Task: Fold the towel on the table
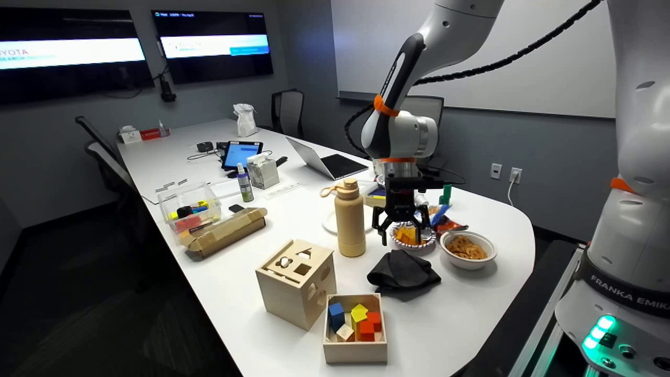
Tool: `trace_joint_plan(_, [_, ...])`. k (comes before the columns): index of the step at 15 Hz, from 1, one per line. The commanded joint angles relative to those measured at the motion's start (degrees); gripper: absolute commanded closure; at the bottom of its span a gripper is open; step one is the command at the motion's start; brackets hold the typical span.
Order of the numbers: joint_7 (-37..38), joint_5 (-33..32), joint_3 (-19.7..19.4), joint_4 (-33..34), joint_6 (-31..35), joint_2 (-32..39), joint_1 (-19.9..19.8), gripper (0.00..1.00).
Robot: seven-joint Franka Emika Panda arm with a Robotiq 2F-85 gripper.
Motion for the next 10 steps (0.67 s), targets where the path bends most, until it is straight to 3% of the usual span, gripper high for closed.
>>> trace_joint_plan(1, [-6.89,4.48,2.09,-1.39,-0.49,0.59,-1.45,0.0])
trace_joint_plan(10, [-13.04,5.69,1.9,0.51,6.0,9.42,-4.32,0.0])
